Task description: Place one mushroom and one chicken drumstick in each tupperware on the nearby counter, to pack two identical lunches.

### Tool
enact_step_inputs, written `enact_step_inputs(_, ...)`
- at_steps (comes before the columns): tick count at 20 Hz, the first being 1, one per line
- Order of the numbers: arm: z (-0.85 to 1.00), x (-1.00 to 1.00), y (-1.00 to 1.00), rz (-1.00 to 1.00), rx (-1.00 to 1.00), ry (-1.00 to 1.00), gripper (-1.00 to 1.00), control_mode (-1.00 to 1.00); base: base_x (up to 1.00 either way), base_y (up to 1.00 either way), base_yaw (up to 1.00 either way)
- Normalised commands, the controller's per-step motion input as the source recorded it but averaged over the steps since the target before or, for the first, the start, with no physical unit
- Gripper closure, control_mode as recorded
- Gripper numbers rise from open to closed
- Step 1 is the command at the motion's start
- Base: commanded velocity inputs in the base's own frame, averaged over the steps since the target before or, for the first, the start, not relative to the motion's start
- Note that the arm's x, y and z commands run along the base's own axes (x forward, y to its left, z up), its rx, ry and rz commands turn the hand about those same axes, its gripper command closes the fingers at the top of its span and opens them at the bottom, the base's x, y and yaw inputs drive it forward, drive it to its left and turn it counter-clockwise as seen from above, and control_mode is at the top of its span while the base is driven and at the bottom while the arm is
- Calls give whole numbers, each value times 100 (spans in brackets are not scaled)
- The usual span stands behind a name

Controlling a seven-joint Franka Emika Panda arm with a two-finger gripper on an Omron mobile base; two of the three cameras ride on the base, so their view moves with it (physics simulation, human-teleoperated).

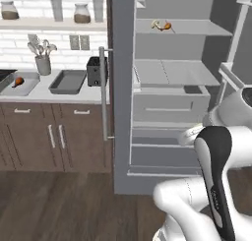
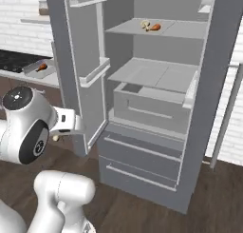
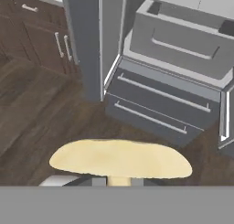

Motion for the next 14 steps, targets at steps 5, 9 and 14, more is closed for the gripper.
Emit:
enact_step_inputs(5, 0, 0, 0, 0, 0, 0, 100, 100, -7, 85, 77)
enact_step_inputs(9, 0, 0, 0, 0, 0, 0, 100, 100, 8, 67, 75)
enact_step_inputs(14, 0, 0, 0, 0, 0, 0, 100, 100, 78, 44, 61)
